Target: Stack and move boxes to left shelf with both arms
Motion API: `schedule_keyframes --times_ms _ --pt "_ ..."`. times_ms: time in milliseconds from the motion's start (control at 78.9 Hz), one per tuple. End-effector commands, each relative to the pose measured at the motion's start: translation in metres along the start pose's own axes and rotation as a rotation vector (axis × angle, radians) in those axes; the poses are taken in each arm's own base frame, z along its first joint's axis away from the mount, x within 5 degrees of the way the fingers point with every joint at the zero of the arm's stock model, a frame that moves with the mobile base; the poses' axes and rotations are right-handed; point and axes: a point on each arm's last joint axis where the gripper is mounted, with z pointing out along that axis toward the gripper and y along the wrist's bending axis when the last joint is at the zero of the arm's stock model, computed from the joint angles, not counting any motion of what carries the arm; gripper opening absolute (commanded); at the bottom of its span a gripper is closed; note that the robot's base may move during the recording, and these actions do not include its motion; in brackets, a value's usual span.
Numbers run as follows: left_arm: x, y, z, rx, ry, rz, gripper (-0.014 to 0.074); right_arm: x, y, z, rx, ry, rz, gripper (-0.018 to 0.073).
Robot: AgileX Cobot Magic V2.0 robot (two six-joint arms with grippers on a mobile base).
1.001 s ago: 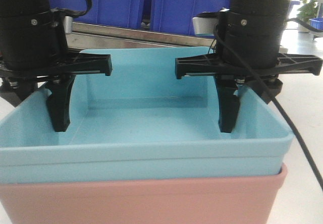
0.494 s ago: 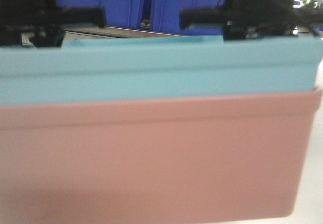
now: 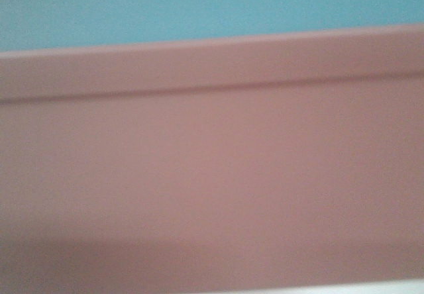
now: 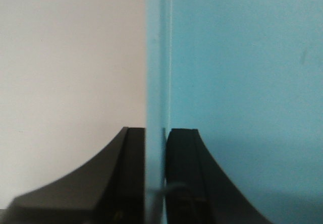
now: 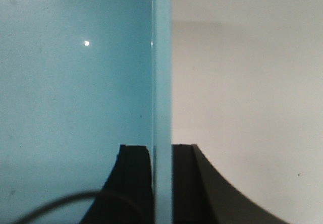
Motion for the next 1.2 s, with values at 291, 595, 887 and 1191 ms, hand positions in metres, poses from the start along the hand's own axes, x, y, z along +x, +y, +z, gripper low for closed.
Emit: schedule_keyframes --times_ms 291,595,887,1191 --pt "0.036 -0.018 -0.034 0.108 0.024 0.0 -0.0007 0.042 -0.007 -0.027 -0.099 0.024 0.05 0.007" --pt "0.062 -0.013 -0.029 0.092 0.061 -0.005 -0.0006 0.043 -0.009 -0.03 -0.097 0.024 0.066 0.007" --pt "0.063 -0.007 -0.034 0.101 0.039 -0.007 -0.0007 0.053 0.0 -0.033 -0.105 0.01 0.049 0.007" --pt "0.063 -0.007 -0.034 0.104 0.042 -0.008 -0.0007 0.056 -0.003 -0.033 -0.065 0.028 0.05 0.007"
